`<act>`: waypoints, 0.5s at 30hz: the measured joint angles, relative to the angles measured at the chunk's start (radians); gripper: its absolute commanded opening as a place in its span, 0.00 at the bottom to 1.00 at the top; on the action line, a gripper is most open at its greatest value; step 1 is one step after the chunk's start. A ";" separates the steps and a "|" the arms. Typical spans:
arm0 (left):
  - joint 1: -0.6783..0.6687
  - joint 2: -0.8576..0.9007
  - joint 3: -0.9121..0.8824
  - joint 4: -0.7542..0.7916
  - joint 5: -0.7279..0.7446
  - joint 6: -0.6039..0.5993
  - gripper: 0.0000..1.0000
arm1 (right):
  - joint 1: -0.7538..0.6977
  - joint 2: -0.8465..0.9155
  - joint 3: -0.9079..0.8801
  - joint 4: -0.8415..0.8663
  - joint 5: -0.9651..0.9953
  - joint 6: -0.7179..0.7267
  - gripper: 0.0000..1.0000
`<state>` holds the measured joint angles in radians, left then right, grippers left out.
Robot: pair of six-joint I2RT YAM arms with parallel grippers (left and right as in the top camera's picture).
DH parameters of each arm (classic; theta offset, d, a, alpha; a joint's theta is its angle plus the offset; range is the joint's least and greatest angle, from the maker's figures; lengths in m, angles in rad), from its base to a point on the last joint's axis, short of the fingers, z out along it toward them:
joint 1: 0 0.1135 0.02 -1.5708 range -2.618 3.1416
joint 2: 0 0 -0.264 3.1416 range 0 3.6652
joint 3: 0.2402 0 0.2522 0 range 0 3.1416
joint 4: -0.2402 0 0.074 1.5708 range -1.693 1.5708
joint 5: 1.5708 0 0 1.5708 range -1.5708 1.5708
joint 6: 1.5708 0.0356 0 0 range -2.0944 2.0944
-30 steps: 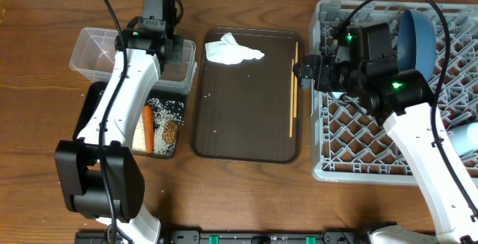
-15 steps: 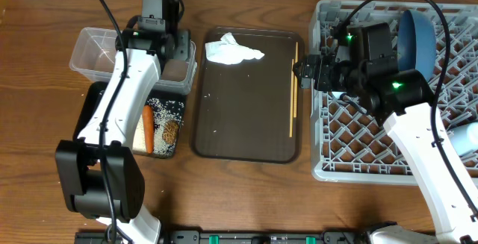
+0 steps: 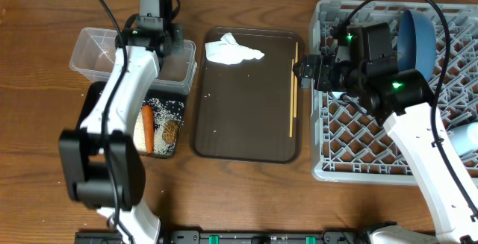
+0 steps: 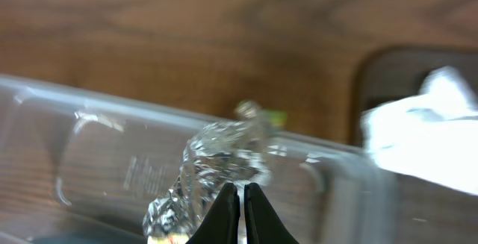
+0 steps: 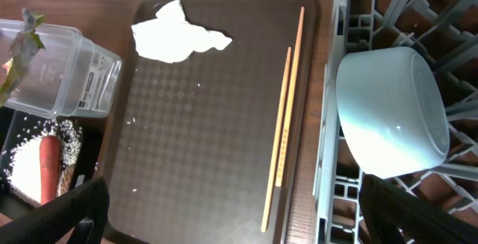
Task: Sort waste into correct bins and load items into the dishwasher rack
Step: 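Grasp white tissue with left gripper and drop it in clear bin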
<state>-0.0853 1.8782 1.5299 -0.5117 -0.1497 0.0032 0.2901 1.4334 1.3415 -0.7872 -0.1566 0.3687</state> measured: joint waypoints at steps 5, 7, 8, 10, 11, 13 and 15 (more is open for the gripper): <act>0.039 0.138 -0.006 -0.067 0.019 -0.008 0.06 | 0.000 0.000 0.000 0.003 0.000 0.000 0.99; 0.039 0.161 -0.014 -0.094 0.042 -0.008 0.06 | 0.000 0.000 0.000 0.003 0.000 0.000 0.99; 0.037 0.163 -0.017 -0.107 0.055 -0.008 0.06 | 0.000 0.000 0.000 0.004 0.000 0.000 0.99; 0.033 0.151 -0.017 -0.115 0.073 -0.008 0.06 | 0.000 0.000 0.000 0.006 0.000 0.000 0.99; 0.031 0.139 -0.017 -0.115 0.080 -0.009 0.09 | 0.000 0.000 0.000 0.006 0.000 0.000 0.99; 0.028 0.099 -0.017 -0.113 0.105 -0.009 0.17 | 0.000 0.000 0.000 0.006 0.000 0.000 0.99; 0.027 0.044 -0.017 -0.098 0.133 -0.014 0.23 | 0.000 0.000 0.000 0.007 0.000 0.000 0.99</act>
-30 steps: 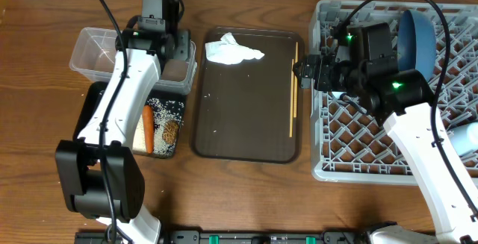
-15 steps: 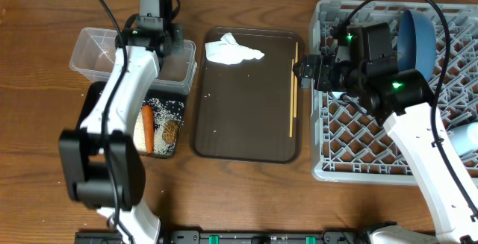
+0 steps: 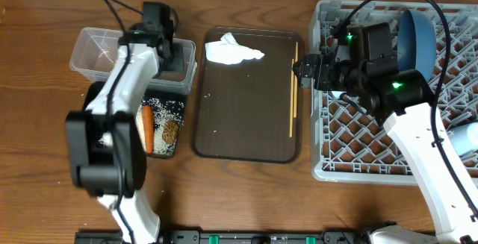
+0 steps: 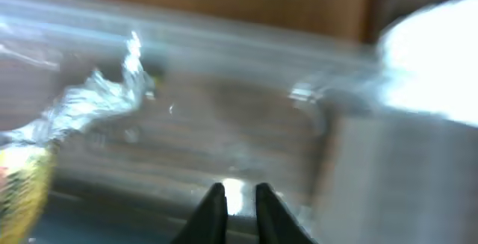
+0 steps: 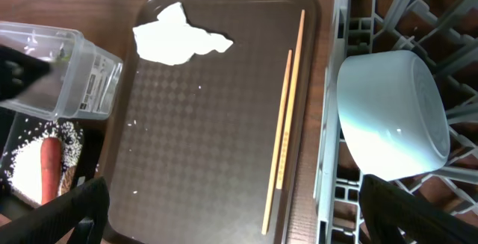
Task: Sort waste into correct bins and load items into the dishwasher rack
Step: 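Grasp white tissue with left gripper and drop it in clear bin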
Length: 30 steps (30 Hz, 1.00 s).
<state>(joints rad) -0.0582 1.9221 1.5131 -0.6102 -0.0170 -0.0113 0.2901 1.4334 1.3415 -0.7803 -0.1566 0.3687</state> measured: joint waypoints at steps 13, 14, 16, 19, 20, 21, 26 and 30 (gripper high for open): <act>-0.157 -0.042 0.017 0.267 0.192 0.081 0.68 | 0.000 0.000 0.000 0.007 0.000 0.000 0.99; -0.177 -0.004 0.017 0.291 0.197 0.095 0.70 | 0.000 0.000 0.000 0.004 0.000 0.000 0.99; -0.213 0.069 0.016 0.332 0.201 0.128 0.71 | 0.000 0.000 0.000 -0.001 0.000 0.000 0.99; -0.257 0.164 0.011 0.385 0.201 0.169 0.71 | 0.000 0.000 0.000 -0.003 0.000 0.000 0.99; -0.268 0.189 0.009 0.402 0.198 0.177 0.71 | 0.000 0.000 0.000 -0.004 0.000 0.000 0.99; -0.277 0.215 0.008 0.418 0.197 0.186 0.71 | 0.000 0.000 0.000 -0.005 0.000 0.000 0.99; -0.286 0.281 0.006 0.456 0.194 0.203 0.66 | 0.000 0.000 0.000 -0.016 0.000 0.000 0.99; -0.284 0.295 0.006 0.447 0.189 0.209 0.31 | 0.000 0.000 0.000 -0.017 0.000 0.002 0.99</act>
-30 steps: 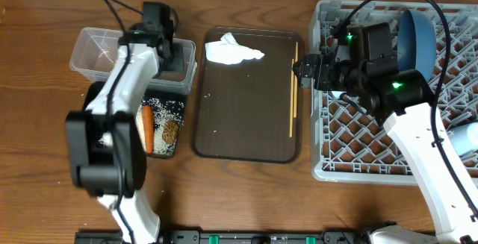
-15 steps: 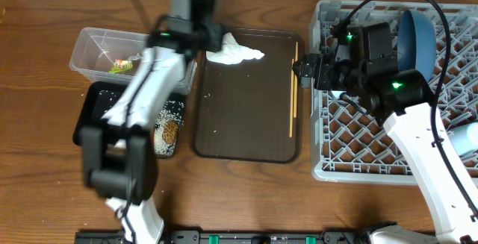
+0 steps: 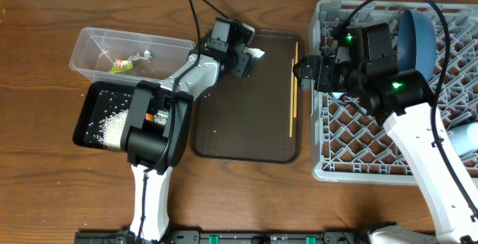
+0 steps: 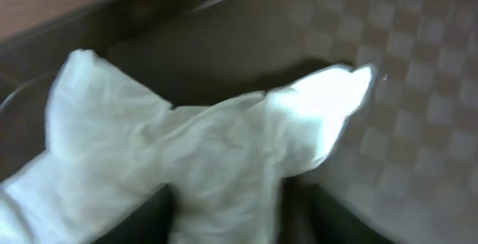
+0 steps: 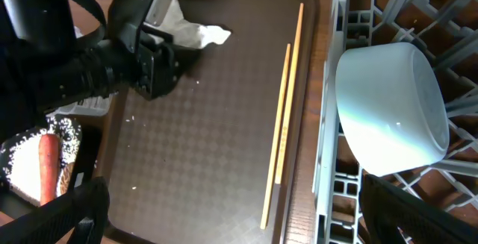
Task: Sort waste into correct bins and load items into the dishwasher rack
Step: 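Grasp white tissue with left gripper and drop it in clear bin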
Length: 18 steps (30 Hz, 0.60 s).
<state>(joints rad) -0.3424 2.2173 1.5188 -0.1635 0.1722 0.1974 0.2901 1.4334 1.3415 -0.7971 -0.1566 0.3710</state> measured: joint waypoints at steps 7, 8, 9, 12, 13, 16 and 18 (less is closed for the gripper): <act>0.000 -0.023 0.001 -0.128 -0.005 0.012 0.06 | 0.000 0.000 0.000 -0.004 0.000 0.001 0.99; 0.000 -0.039 0.000 -0.169 -0.004 0.012 0.06 | 0.000 0.000 0.000 -0.004 0.000 0.001 0.99; 0.000 -0.058 -0.002 -0.203 -0.003 0.012 0.06 | 0.000 0.000 0.000 -0.005 0.000 0.001 0.99; 0.000 -0.150 -0.006 -0.296 -0.002 0.013 0.06 | 0.000 0.000 0.000 -0.006 0.000 0.001 0.99; 0.002 -0.195 -0.006 -0.318 -0.002 0.013 0.06 | 0.000 0.000 0.000 -0.006 0.000 0.001 0.99; 0.011 -0.335 -0.006 -0.371 -0.003 0.016 0.06 | 0.000 0.000 0.000 -0.006 0.000 0.001 0.99; 0.026 -0.430 -0.003 -0.400 -0.006 0.017 0.06 | 0.000 0.000 0.000 -0.006 0.000 0.002 0.99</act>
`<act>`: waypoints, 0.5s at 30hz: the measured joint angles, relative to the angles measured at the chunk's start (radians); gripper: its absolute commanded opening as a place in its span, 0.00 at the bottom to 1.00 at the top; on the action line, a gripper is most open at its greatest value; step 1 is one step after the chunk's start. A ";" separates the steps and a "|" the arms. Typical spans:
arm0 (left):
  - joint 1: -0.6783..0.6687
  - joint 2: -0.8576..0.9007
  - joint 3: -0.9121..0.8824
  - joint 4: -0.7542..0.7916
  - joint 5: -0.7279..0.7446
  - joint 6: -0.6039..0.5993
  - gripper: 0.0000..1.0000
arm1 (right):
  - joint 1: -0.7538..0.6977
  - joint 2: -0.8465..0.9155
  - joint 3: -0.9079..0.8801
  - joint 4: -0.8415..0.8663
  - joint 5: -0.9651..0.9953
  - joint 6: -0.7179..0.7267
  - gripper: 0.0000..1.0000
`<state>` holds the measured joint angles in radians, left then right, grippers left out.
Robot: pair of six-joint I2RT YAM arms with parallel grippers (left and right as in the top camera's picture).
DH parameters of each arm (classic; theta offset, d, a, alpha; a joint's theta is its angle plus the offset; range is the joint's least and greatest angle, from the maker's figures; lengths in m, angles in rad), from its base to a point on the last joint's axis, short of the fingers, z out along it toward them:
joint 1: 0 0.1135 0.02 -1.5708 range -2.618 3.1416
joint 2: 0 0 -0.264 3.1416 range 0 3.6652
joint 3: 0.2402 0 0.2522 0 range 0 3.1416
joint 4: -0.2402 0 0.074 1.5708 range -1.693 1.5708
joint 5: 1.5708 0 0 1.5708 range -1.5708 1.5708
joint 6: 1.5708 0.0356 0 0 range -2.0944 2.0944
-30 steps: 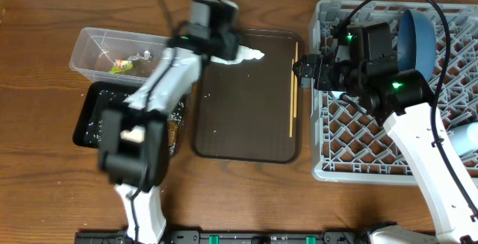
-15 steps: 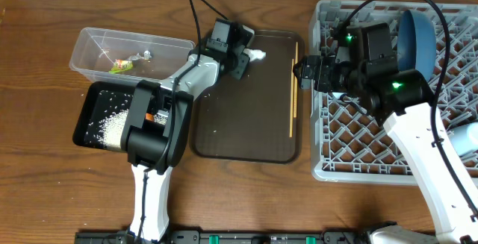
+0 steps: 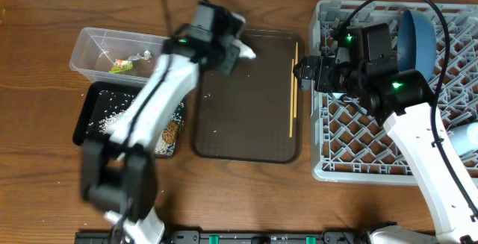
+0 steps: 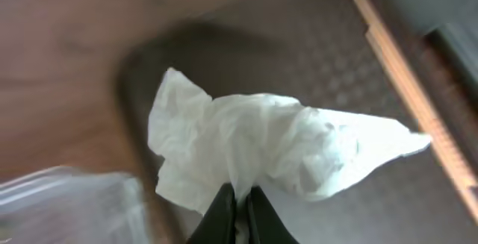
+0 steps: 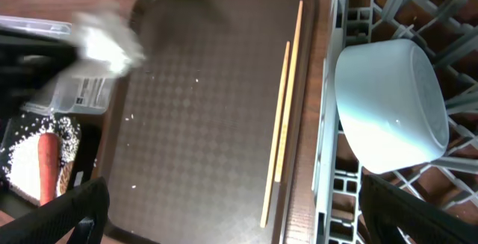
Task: Sort waste into correct bins and load items into the dishwasher rack
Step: 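Grasp white tissue with left gripper and drop it in clear bin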
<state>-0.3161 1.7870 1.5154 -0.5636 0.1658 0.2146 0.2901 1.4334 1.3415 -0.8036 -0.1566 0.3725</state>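
Note:
A white crumpled napkin (image 4: pixel 276 143) hangs in my left gripper (image 4: pixel 239 197), which is shut on it above the top left corner of the brown tray (image 3: pixel 246 117). In the overhead view the left gripper (image 3: pixel 228 50) and its arm are blurred. The napkin (image 5: pixel 108 46) is a blurred white patch in the right wrist view. Two wooden chopsticks (image 3: pixel 293 87) lie along the tray's right side. My right gripper (image 3: pixel 302 72) stands open over the rack's left edge, holding nothing. The grey dishwasher rack (image 3: pixel 373 147) holds a white bowl (image 5: pixel 392 110) and a blue bowl (image 3: pixel 414 39).
A clear bin (image 3: pixel 97 46) with a crinkled wrapper (image 3: pixel 127 61) stands left of the tray. Below it a black bin (image 3: pixel 89 117) holds rice and a carrot (image 5: pixel 46 177). A few rice grains lie on the tray.
My left gripper was down at the napkin on the tray. Now it is shut on the napkin and holds it up, nearer the tray's left edge. The right arm has not moved.
My left gripper was shut on a crinkled wrapper over the clear bin. Then its fingers stood slightly apart and the wrapper lay in the bin. Then it was at the napkin on the tray, and now it holds the napkin raised.

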 measured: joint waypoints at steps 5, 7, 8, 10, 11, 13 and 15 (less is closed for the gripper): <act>0.066 -0.100 0.011 -0.079 -0.087 0.000 0.06 | 0.000 0.000 0.000 0.000 0.000 0.000 0.99; 0.103 -0.090 0.011 -0.111 -0.124 0.000 0.06 | 0.000 0.000 0.000 0.000 0.000 0.000 0.99; 0.126 -0.078 0.011 -0.123 -0.139 0.000 0.06 | 0.000 0.000 0.000 0.000 0.000 0.000 0.99; 0.171 -0.050 0.011 -0.130 -0.153 -0.002 0.06 | 0.000 0.000 0.000 0.001 0.000 0.000 0.99; 0.194 -0.031 0.011 -0.131 -0.158 -0.004 0.11 | 0.000 0.000 0.000 0.001 0.000 0.000 0.99; 0.224 -0.004 0.010 -0.131 -0.166 -0.004 0.51 | 0.000 0.000 0.000 0.002 0.000 0.000 0.99; 0.246 0.025 0.009 -0.131 -0.171 -0.006 0.67 | 0.000 0.000 0.000 0.002 0.000 0.000 0.99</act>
<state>-0.0704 1.8122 1.5246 -0.6945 -0.0055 0.2085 0.2901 1.4334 1.3415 -0.8017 -0.1566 0.3725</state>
